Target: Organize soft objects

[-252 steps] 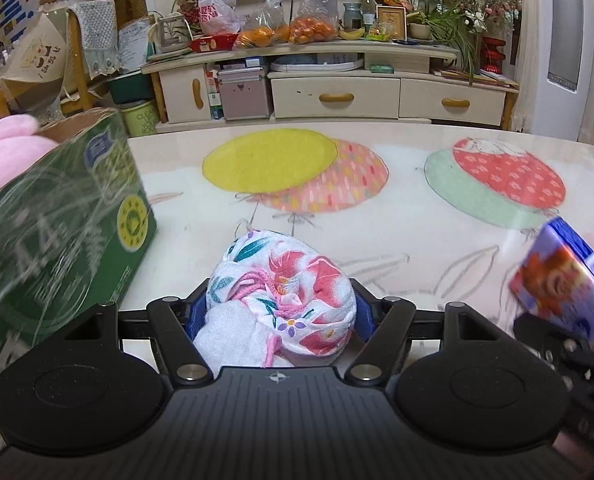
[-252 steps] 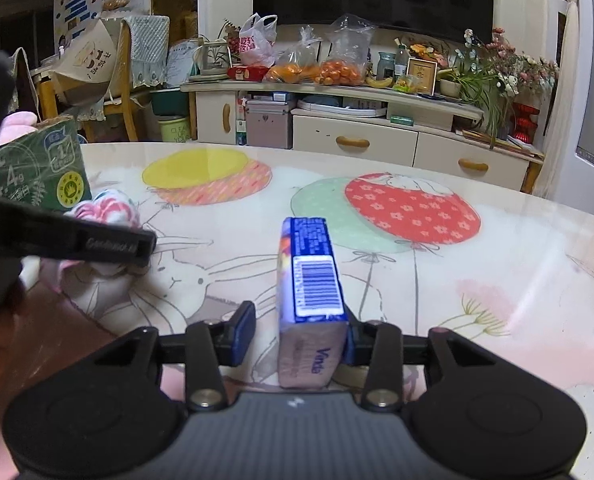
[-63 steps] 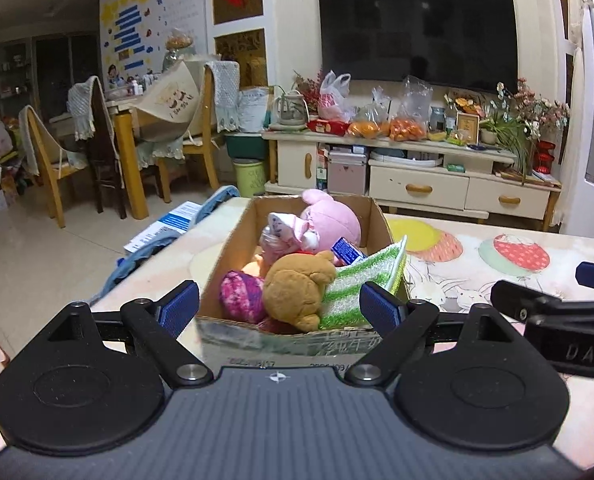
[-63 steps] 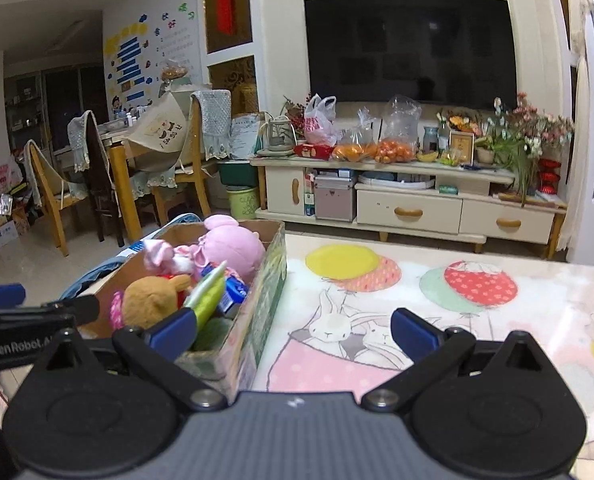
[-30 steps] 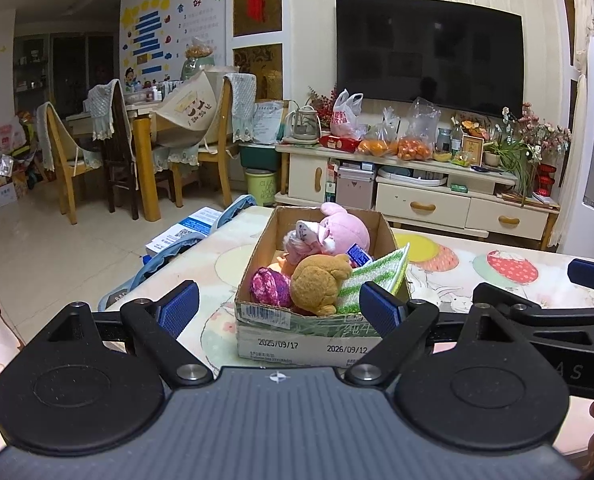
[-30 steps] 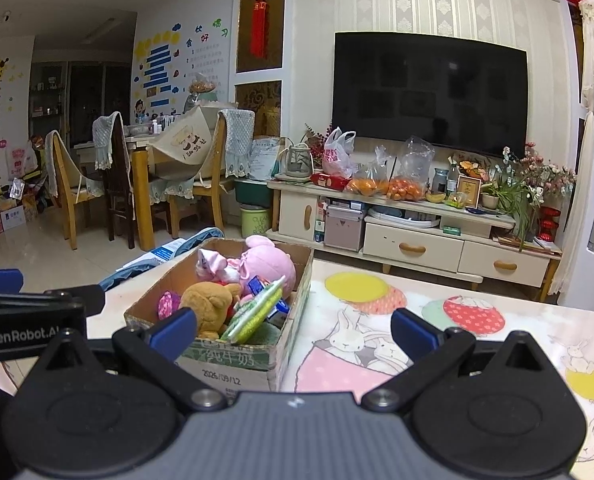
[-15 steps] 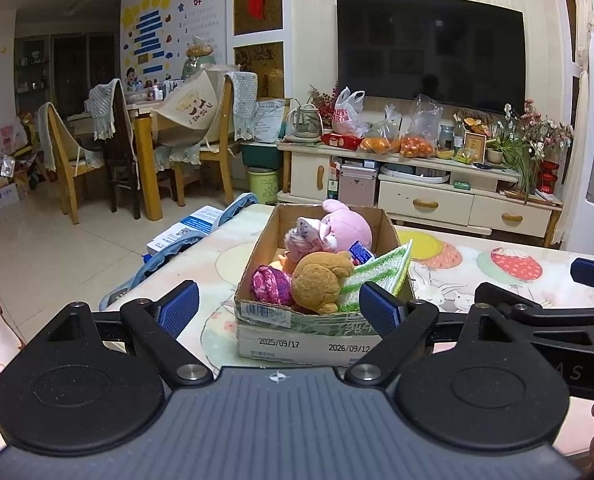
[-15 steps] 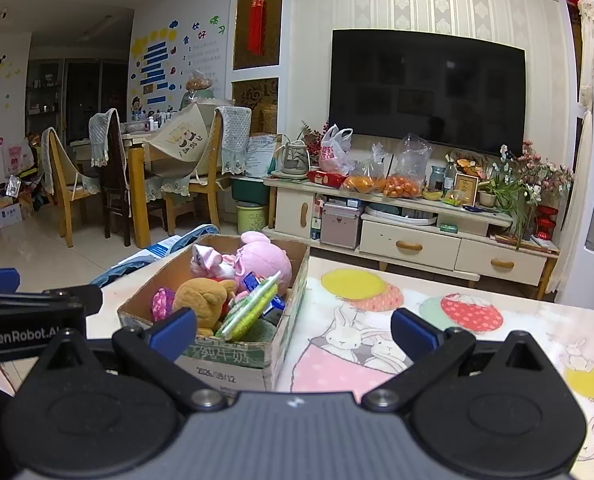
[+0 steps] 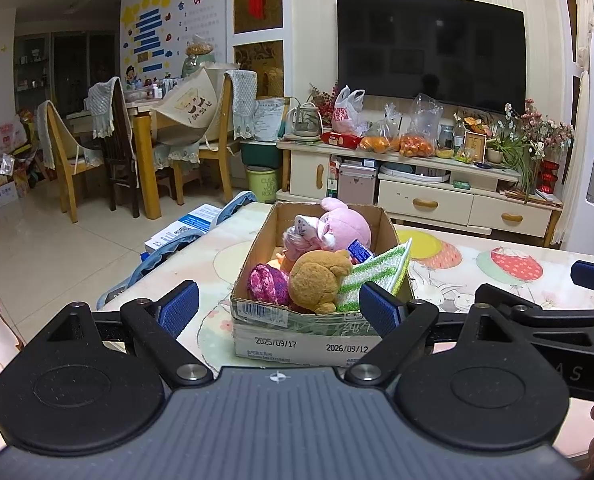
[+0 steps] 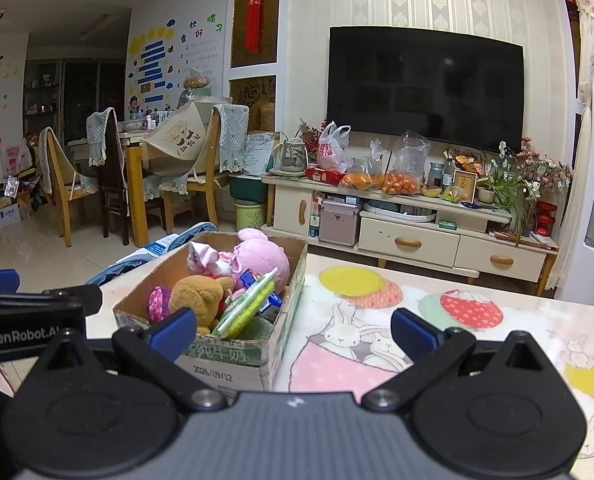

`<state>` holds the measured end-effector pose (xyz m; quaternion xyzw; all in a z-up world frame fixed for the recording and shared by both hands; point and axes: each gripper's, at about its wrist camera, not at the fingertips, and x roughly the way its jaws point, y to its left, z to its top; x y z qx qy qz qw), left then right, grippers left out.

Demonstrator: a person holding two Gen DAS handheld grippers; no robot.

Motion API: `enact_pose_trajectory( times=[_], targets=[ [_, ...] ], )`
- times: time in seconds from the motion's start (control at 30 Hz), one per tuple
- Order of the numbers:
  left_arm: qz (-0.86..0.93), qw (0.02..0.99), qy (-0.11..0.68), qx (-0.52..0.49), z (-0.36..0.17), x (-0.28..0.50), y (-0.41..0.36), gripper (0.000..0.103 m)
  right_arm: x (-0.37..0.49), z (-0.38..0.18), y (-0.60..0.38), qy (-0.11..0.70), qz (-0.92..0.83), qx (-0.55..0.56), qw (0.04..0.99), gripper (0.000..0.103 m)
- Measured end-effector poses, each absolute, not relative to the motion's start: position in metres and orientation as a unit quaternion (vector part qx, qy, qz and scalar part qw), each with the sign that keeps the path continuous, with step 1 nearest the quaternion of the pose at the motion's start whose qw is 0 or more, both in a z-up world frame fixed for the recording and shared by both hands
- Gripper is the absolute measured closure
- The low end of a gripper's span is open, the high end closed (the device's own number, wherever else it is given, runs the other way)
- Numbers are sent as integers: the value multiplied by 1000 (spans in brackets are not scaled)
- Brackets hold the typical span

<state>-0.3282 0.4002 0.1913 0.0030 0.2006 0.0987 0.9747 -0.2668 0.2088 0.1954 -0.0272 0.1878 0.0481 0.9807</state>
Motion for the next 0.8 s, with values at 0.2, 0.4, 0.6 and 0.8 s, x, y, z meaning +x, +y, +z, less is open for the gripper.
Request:
enact_pose_trajectory(
  times=[0.2,0.4,0.6,0.8],
  targets=[
    [100,975,201,2,191,-328,399,0,-265,193,210,191,47,-29,980,1],
    [102,973,205,1,190,-326,398,0,-262,191,210,194,46,-29,979,1],
    [103,972,210,1,188,-323,397,0,-257,187,209,198,46,-29,979,1],
    [104,971,215,12,185,-318,391,0,-250,180,204,207,49,-21,977,1]
  ],
)
